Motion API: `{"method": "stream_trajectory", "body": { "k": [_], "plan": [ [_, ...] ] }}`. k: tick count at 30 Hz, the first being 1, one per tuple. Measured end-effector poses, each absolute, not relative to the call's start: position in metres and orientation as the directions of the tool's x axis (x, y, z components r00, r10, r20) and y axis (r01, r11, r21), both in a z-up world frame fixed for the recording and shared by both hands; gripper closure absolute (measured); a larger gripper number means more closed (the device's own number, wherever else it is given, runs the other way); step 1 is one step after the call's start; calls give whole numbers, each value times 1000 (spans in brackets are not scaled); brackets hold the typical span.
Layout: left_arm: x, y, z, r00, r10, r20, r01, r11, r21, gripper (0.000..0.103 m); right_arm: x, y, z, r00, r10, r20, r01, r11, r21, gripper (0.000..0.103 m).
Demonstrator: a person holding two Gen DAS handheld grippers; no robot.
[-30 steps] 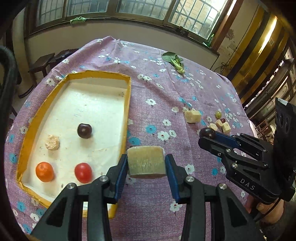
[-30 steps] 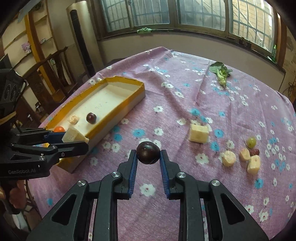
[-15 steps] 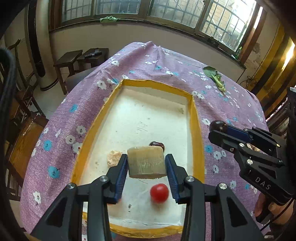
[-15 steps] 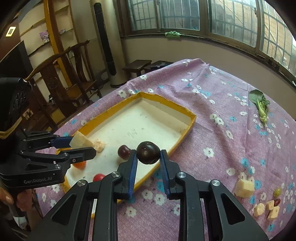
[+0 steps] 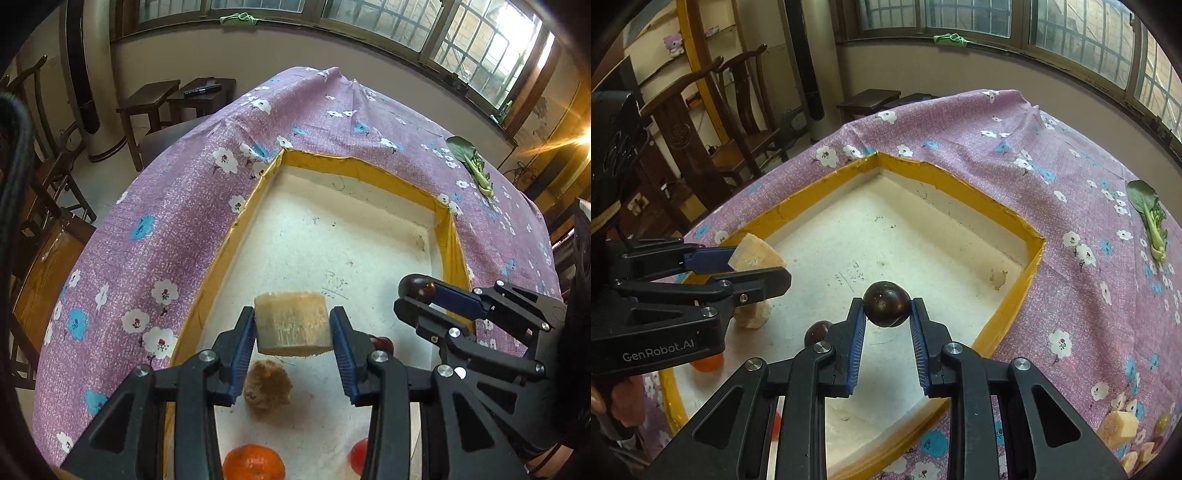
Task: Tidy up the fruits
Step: 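Carry the cream cylinder and plum into the tray and release both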
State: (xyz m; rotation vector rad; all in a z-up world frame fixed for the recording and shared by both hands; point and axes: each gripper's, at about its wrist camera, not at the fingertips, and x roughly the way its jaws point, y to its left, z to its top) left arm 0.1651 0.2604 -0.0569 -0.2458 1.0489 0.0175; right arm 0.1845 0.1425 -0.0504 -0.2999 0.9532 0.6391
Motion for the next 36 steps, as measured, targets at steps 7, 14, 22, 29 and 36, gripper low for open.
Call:
{"method": "stream_trajectory", "body": {
  "k": [7,14,22,29,36],
  "plan": [
    [178,259,-69,481,-96,-872,-131,975,-180,60,189,149,-61,400,351,-847,-639,769,17,79],
    [182,254,-73,458,-93,-884,-128,977,-170,59,188,151,-63,410,331,-850,-644,765,-13,77],
    [180,254,-69,450,-90,-888,-134,977,-168,58,186,149,-60,410,330,-850,-641,767,-11,68],
    [165,253,-58,469,-89,-879,-133,976,-170,53,177,137,-45,419,347,-839,-619,785,15,68],
    [143,240,-45,485,-99,-869,-118,977,-178,50,161,112,-29,421,387,-821,-579,811,85,68]
  ]
}}
